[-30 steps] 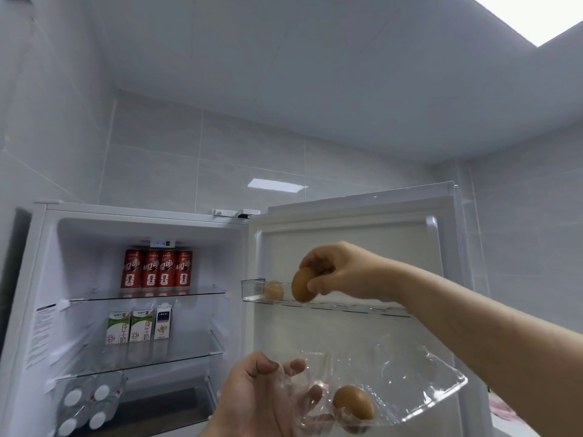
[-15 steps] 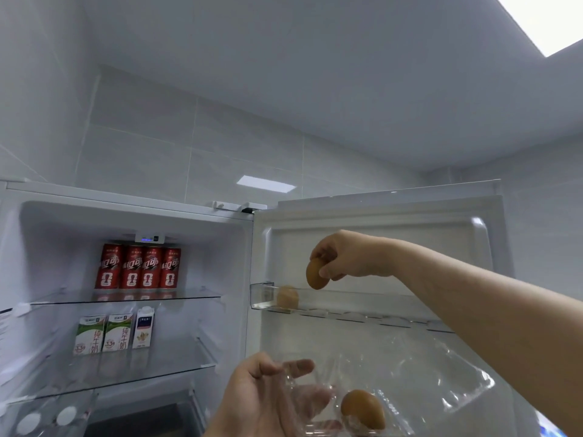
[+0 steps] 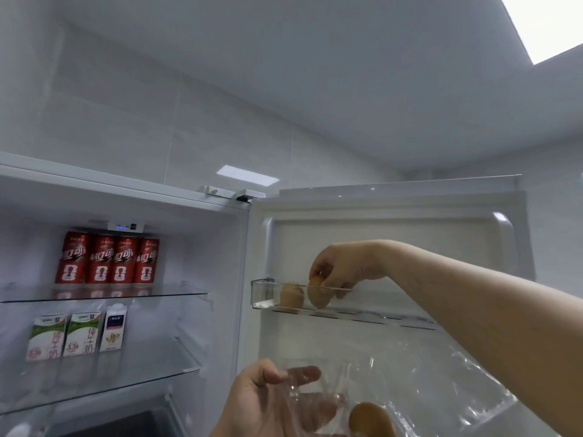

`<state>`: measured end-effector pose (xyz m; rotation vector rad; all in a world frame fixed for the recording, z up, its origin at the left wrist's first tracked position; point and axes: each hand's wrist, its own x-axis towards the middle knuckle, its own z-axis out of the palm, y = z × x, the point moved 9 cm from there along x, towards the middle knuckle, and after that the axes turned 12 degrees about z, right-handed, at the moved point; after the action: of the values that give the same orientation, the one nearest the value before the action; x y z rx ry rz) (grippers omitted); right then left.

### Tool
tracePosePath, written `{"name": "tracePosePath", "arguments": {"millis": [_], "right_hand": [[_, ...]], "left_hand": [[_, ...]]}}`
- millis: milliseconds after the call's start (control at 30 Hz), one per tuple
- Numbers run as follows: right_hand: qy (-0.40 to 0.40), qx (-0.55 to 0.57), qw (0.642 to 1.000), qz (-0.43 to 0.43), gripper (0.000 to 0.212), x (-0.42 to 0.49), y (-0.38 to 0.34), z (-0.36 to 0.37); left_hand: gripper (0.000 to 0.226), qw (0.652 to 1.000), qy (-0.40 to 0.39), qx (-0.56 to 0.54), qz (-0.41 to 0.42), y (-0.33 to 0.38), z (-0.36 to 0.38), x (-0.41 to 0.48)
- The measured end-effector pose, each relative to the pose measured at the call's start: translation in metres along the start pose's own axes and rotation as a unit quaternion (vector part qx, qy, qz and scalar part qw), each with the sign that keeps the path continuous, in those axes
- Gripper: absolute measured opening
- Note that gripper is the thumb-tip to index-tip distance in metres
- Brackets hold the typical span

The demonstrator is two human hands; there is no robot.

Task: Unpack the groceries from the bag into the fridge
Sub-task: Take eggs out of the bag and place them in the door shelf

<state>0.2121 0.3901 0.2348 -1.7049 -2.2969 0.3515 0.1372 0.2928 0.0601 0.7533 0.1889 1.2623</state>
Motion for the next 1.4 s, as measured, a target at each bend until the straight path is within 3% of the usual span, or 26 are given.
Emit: {"name": "tracePosePath", "arguments": {"millis": [300, 667, 900, 1033, 1100, 1233, 1400], "right_hand": [[-0.022, 0.043, 0.998, 0.043, 0.03, 0.011, 0.012, 0.01], [-0.07, 0.042, 0.996, 0.048, 0.03, 0.007, 0.023, 0.018], [-0.086, 0.066, 0.993, 0.037, 0.025, 0.006, 0.025, 0.021], [-0.083, 0.079, 0.992, 0.047, 0.037, 0.004, 0.024, 0.021], [-0.065, 0.092, 0.992, 0.052, 0.044, 0.0, 0.025, 0.014], [0.032, 0.123, 0.992, 0.0, 0.026, -0.024, 0.013, -0.01], [0.213, 0.019, 0.97, -0.12, 0.018, -0.087, -0.016, -0.034]], "left_hand": [[0.049, 0.999, 0.031, -0.012, 0.021, 0.007, -0.016, 0.005], [0.054, 0.999, -0.026, -0.01, -0.044, -0.005, -0.024, 0.014], [0.051, 0.998, -0.037, -0.014, -0.045, -0.009, -0.021, 0.016], [0.051, 0.998, -0.032, -0.013, -0.06, -0.011, -0.022, 0.013], [0.049, 0.998, -0.026, -0.009, -0.061, -0.012, -0.021, 0.01], [0.045, 0.999, -0.002, 0.019, -0.044, -0.008, -0.021, 0.006], [0.036, 0.998, -0.027, 0.003, -0.063, -0.011, 0.0, -0.007]]}}
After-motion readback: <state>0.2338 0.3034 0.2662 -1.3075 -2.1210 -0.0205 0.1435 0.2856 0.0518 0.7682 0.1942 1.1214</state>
